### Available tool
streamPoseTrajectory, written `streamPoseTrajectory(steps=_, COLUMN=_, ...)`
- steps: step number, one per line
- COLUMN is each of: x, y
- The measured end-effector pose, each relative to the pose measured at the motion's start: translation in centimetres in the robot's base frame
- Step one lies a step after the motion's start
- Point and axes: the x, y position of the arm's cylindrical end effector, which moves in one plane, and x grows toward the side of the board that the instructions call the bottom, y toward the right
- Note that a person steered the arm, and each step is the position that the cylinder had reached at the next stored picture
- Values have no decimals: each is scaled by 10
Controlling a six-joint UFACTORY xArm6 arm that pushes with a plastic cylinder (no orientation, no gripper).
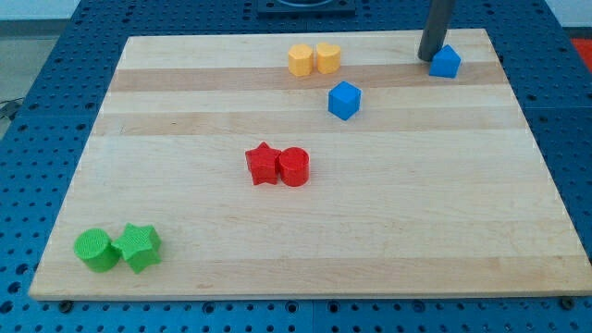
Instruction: Push blue cube into the blue triangle
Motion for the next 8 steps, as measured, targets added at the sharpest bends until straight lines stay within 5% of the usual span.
streamPoseTrajectory(steps=8, x=48, y=-149)
